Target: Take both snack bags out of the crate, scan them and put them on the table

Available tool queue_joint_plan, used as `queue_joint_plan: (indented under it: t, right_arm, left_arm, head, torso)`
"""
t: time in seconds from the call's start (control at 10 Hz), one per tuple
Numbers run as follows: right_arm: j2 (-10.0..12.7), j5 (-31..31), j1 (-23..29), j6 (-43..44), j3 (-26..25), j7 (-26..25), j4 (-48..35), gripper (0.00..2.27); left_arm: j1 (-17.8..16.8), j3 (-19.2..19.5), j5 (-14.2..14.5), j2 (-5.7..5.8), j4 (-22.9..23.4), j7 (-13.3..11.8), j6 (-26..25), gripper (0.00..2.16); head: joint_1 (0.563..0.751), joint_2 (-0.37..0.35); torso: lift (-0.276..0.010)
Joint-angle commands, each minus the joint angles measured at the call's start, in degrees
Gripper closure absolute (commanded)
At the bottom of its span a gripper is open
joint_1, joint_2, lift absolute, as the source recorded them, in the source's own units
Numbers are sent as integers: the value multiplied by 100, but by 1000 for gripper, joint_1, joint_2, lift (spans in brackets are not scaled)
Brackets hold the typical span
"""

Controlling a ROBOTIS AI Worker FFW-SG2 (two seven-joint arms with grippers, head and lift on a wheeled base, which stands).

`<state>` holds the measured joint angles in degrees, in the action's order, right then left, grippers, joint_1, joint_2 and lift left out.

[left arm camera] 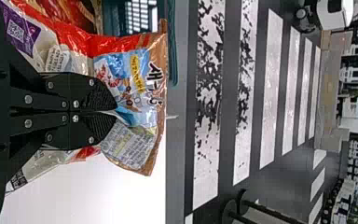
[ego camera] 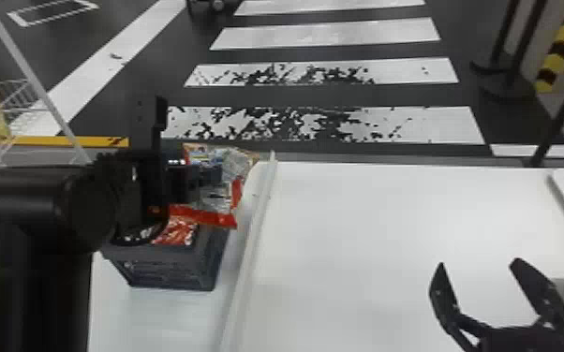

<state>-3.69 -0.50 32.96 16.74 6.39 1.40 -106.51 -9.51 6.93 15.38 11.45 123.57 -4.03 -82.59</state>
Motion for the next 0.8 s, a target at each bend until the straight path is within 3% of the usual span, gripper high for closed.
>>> queue_joint_plan:
  t: [0.0, 0.3, 0.4, 0.5, 0.7]
  right_arm:
    - [0, -2, 9, 0, -15, 1, -10, 73]
    - [0, -11, -26, 0, -15, -8, -1, 73]
    - [0, -2, -44, 0, -15, -8, 17, 73]
    - [-9, -2, -79, 0, -23, -8, 34, 73]
    - [-9, 15, -123, 0, -15, -8, 78, 73]
  left_arm:
    - [-7, -368, -44, -310, 1, 87, 1, 2142]
    - [37, -1053, -167, -846, 1, 491, 36, 2142]
    - [142, -1273, -194, -943, -17, 667, 159, 2142]
    - [301, -1493, -185, -969, -69, 860, 511, 2142]
    - [722, -1897, -79, -987, -342, 1273, 1829, 2142]
  head:
    - [695, 134]
    - [695, 44]
    - [695, 11]
    - [695, -16]
    - [695, -59]
  torso:
    - [-92]
    - [-92]
    - [-92]
    - [-92]
    - [-92]
